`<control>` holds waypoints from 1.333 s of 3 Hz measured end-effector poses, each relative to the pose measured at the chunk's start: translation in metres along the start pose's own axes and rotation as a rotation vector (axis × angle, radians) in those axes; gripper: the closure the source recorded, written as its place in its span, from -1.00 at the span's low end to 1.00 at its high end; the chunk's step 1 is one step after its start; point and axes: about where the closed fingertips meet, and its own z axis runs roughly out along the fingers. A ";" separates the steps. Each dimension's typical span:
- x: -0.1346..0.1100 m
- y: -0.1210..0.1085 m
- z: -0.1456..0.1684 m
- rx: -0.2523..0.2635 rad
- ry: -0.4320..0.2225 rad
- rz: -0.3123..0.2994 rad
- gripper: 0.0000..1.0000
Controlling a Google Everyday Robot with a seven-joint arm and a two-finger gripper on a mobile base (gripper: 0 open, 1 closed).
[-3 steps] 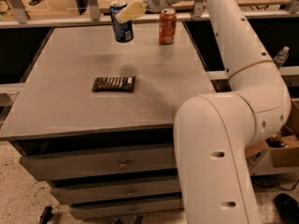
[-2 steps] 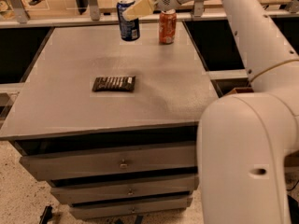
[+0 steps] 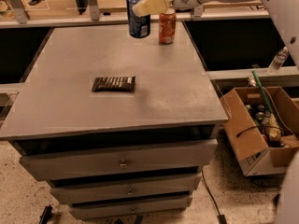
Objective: Move pepsi can near rxbar chocolate
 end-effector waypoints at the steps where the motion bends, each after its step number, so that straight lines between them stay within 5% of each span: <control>1: 0.037 0.039 0.010 -0.034 0.076 0.019 1.00; 2: 0.073 0.070 0.026 -0.074 0.139 0.040 1.00; 4: 0.098 0.095 0.039 -0.083 0.150 0.063 1.00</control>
Offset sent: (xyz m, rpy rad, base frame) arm -0.0775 0.0347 -0.1377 -0.1526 0.1958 0.0498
